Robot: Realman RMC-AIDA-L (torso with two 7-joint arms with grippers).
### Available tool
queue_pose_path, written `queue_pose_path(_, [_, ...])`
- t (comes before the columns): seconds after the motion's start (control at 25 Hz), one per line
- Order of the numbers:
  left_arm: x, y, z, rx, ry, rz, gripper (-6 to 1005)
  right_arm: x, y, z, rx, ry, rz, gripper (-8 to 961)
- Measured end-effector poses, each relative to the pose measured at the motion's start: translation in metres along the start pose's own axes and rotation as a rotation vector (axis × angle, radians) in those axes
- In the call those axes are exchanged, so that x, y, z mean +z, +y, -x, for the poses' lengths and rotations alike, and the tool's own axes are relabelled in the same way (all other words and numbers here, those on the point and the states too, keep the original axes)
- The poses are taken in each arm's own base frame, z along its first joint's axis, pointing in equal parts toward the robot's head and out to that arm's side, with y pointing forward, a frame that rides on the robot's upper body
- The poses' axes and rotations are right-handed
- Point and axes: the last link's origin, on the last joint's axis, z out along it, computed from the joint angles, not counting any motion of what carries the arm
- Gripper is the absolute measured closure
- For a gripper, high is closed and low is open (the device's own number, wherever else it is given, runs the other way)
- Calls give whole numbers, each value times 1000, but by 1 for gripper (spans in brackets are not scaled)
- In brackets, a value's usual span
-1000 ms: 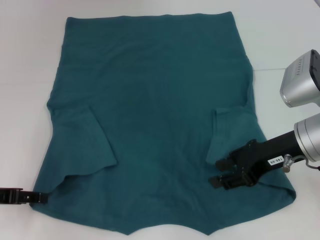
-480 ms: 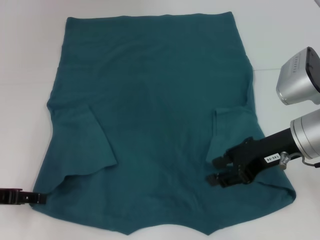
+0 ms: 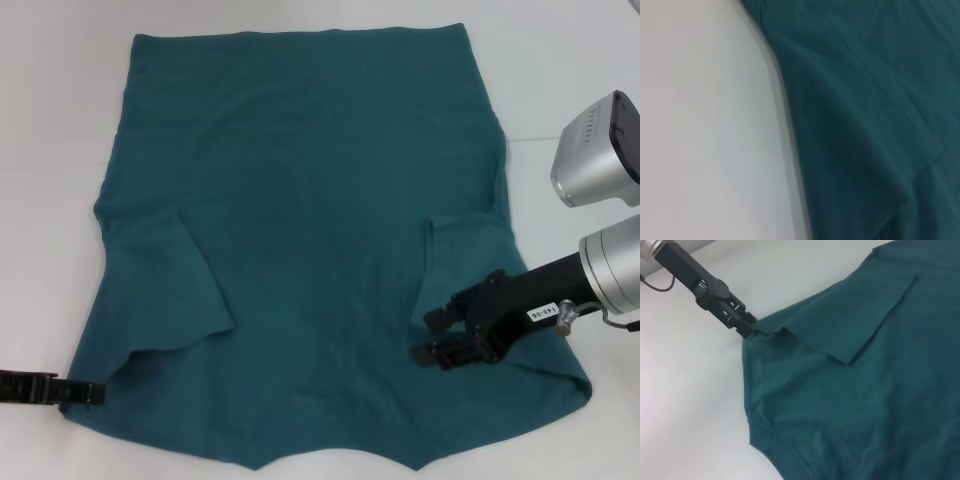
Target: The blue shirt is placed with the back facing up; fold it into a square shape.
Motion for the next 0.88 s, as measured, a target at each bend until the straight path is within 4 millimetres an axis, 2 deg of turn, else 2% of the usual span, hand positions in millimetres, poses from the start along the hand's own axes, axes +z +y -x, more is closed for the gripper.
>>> queue_pose_path(0.6, [1,0,0,-3,-18,-14,354,2,-1,3,-6,0,2,405])
queue_pose_path(0.88, [7,6,-1,16,-19,-1,356,2,-1,3,-4,-3,-2,405])
